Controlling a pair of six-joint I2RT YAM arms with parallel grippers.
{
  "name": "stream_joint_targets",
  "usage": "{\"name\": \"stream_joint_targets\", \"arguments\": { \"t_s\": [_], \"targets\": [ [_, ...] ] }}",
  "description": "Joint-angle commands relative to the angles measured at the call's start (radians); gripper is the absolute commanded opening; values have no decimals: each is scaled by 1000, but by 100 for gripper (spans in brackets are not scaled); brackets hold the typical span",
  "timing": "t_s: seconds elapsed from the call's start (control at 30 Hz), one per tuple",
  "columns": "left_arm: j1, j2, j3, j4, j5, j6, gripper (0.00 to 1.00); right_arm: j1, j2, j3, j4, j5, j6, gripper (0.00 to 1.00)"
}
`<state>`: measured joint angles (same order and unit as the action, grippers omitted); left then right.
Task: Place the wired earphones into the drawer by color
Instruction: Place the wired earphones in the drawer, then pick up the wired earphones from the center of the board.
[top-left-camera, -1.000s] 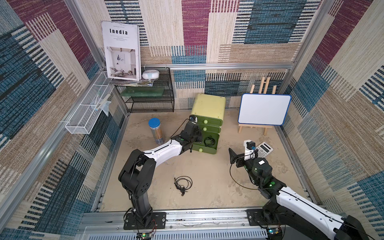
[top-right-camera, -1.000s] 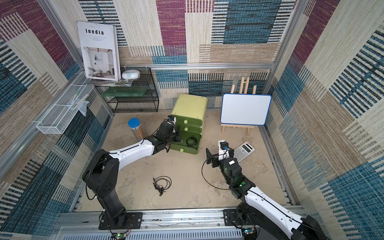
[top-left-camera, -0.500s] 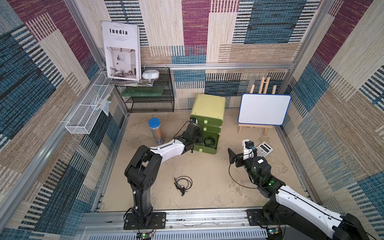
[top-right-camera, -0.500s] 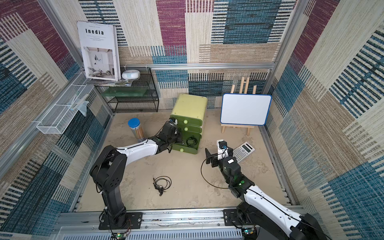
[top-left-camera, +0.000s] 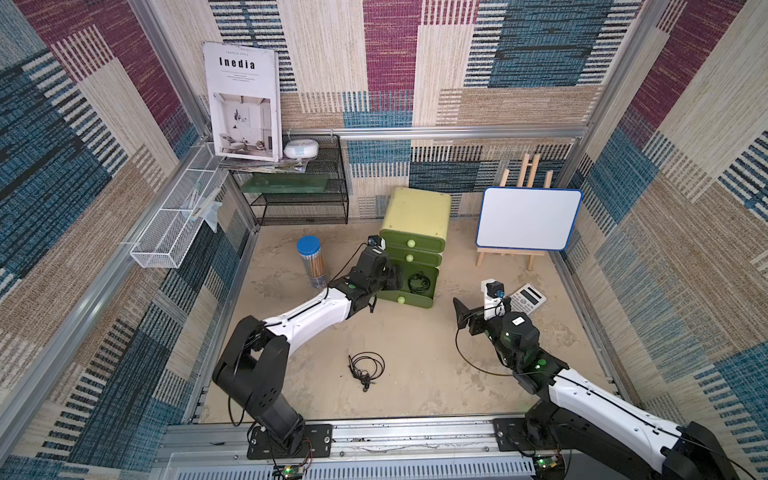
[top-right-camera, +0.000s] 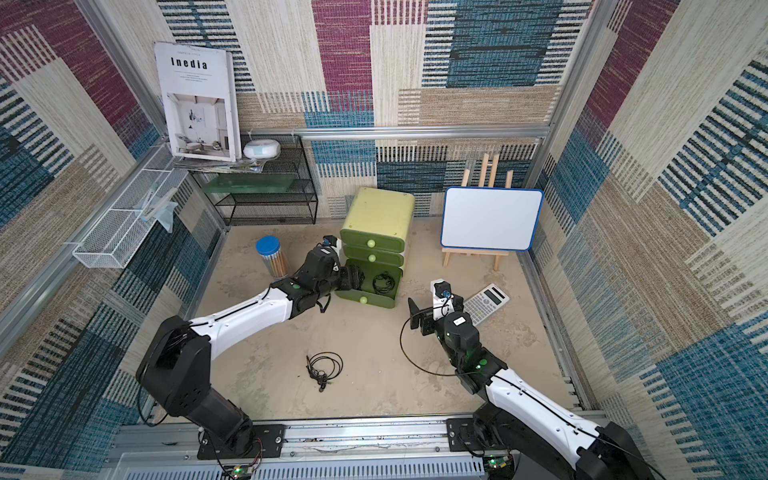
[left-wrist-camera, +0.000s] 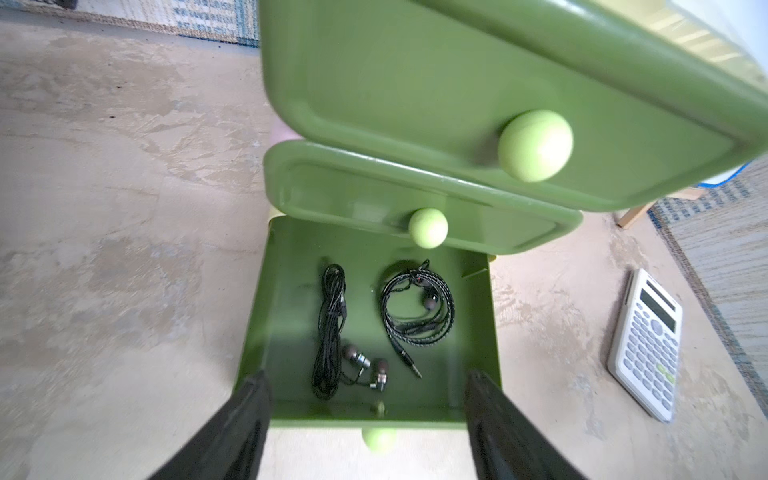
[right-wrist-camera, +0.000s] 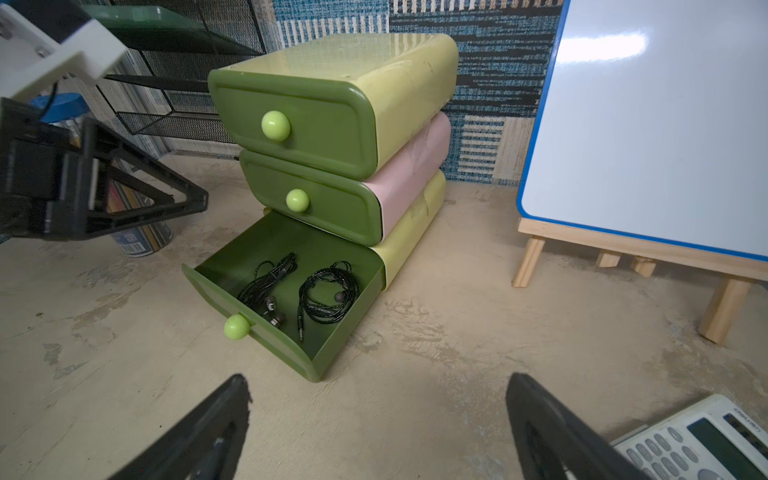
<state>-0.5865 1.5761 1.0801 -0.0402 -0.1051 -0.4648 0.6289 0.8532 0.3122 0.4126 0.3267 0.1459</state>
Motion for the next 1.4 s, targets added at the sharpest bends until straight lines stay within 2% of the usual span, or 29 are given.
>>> {"name": "stream_joint_targets", "arguments": {
  "t_s": [0.0,0.1,0.23,0.43,0.6,0.8,0.97,1.37],
  "targets": [
    [-2,-94,-54,-121,-10,-28,89,0,19,6,21,-55,31,100],
    [-4,-204,-116,-225,-15,-56,98,1,52,4,35,-118,33,100],
    [-8,-365,-214,-360,-19,-101,100,0,112,4,51,-172,62,100],
    [-31,-586,-346,-530,-24,-192,99,0,195,36,54,-232,86,100],
    [-60,-697,-433,-616,-8,-262,97,0,222,45,52,-243,83,100],
    [-102,-730,-504,-658,19,-329,92,0,206,30,59,-208,81,100],
    [-126,-705,-539,-652,16,-353,89,0,189,18,67,-191,78,100],
    [-153,-573,-559,-502,51,-351,76,0,175,10,66,-176,71,100]
  ]
}}
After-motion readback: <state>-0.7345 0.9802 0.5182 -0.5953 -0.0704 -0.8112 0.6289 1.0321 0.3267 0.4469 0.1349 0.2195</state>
